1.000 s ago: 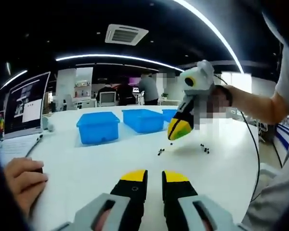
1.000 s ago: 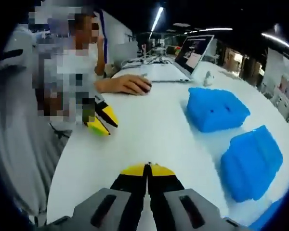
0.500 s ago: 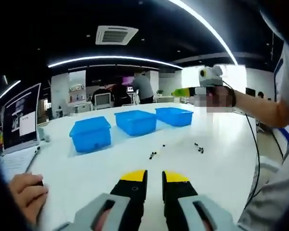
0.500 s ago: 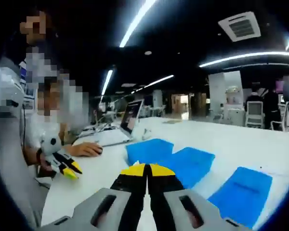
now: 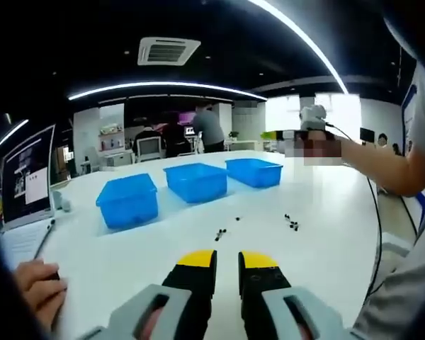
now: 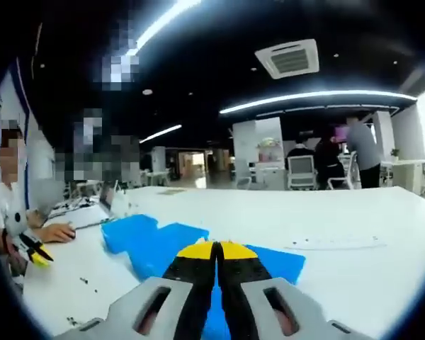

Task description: Pick up the resistors one by one and place each resistor into its matching bin, sorting the parts by color and model until every resistor is separated into the correct bin for its type

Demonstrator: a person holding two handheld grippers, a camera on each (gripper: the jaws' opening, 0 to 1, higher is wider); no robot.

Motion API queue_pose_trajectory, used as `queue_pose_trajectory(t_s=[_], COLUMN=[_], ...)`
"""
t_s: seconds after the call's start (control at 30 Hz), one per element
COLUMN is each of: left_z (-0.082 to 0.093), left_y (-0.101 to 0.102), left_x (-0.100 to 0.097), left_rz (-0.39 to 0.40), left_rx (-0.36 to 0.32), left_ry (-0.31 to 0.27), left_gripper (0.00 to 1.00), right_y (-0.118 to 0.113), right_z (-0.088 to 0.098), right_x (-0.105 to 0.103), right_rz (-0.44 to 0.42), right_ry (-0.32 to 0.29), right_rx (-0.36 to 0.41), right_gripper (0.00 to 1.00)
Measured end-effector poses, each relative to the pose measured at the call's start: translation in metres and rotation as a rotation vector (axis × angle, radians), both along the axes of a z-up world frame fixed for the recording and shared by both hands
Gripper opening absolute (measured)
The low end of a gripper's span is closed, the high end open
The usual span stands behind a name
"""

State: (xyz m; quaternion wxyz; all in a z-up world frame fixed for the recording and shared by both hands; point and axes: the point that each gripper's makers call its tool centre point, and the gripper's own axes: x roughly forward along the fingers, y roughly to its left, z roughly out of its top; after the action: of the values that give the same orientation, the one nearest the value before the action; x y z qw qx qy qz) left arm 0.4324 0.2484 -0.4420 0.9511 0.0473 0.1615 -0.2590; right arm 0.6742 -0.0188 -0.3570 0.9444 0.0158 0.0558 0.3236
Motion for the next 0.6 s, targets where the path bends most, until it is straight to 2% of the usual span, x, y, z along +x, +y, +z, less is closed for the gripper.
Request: queue_pose_trajectory(t_s=[0.03, 0.13, 0.17, 0.6], left_z=[0.0, 0.002, 0.002, 0.006], left_y=[0.001, 0.001, 0.001, -0.003], left_x=[0.0, 0.001, 0.001, -0.003], left_rz=[0.002, 0.002, 0.001, -0.002], left_rx=[0.001, -0.001, 0.0, 0.008], left_ry=[0.0, -0.001, -0.001, -0.011], left_gripper=[0.15, 0.15, 0.15, 0.15], right_y=[-0.006, -0.007, -0.007, 0.003], right_z=[-0.01, -0.022, -0.023, -0.003], right_x=[0.004, 0.013, 0.014, -0.014], right_rz=[-0.041, -0.064, -0.067, -0.05], right_ry=[0.034, 0.061, 0.063, 0.04], right_rx=[-0.028, -0.057, -0.054, -0.049], right_gripper=[0.07, 0.28, 0.29, 0.24])
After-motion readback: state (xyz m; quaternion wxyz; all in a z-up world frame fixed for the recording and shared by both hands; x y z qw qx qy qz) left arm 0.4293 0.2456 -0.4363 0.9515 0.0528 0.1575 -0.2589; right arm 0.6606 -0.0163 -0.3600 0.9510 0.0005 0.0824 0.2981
